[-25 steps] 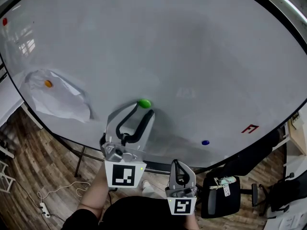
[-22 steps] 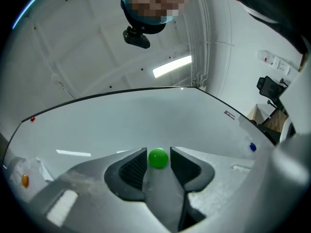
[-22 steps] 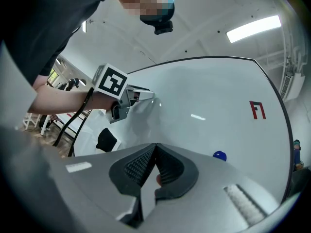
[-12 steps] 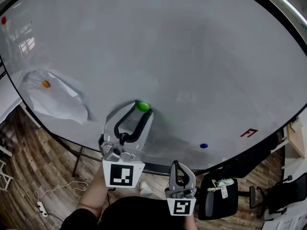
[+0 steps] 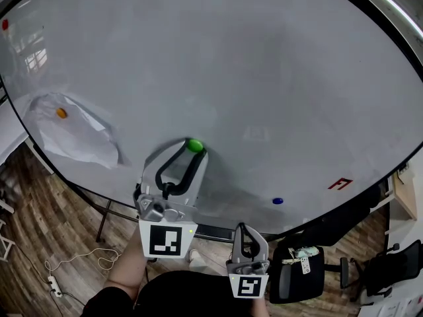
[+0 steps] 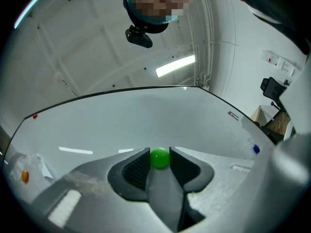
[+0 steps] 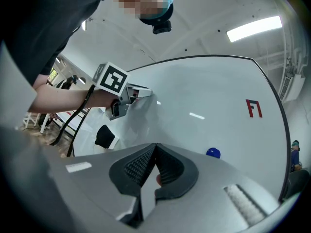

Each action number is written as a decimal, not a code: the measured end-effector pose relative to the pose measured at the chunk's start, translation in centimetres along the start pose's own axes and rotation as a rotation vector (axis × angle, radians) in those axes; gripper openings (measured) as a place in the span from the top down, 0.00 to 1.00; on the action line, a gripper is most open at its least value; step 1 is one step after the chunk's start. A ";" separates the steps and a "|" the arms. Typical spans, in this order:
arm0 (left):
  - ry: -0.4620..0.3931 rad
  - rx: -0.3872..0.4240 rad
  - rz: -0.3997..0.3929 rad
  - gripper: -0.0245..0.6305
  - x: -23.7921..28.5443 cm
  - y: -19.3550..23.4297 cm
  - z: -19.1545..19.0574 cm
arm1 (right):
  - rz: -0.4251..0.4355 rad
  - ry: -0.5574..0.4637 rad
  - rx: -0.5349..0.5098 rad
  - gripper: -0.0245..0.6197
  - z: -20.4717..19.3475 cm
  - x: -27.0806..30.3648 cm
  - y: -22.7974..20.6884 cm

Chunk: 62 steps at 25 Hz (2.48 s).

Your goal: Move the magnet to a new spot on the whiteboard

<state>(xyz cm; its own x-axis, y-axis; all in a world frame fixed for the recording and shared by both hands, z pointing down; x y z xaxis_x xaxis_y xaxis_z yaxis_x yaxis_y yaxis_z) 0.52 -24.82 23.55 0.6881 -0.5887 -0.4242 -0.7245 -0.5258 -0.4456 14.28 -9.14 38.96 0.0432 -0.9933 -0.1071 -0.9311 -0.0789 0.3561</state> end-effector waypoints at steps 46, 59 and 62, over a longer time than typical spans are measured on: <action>0.090 -0.010 0.040 0.76 -9.7 -0.5 1.8 | 0.102 -0.034 0.009 0.96 1.5 -4.5 3.0; 0.126 -0.025 0.072 0.76 -14.5 0.0 0.5 | 0.141 -0.015 0.004 0.96 1.8 -4.8 5.2; 0.145 -0.029 0.085 0.76 -15.8 0.5 0.0 | 0.155 -0.011 -0.001 0.96 1.9 -4.6 5.7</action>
<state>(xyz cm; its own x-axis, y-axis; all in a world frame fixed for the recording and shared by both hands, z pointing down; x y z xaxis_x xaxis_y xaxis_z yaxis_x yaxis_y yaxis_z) -10.68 -15.75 30.04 0.6129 -0.7131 -0.3405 -0.7822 -0.4865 -0.3892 8.07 -4.82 39.68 -0.1048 -0.9926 -0.0611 -0.9261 0.0750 0.3698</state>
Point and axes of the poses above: the fingertips, and each gripper's own axes: x forward along the fingers, y to its left, z out of its top, the point moved 7 cm from there along -x, backward along the fingers, and after that the axes turned 7 degrees about y, right-handed, at the moved point
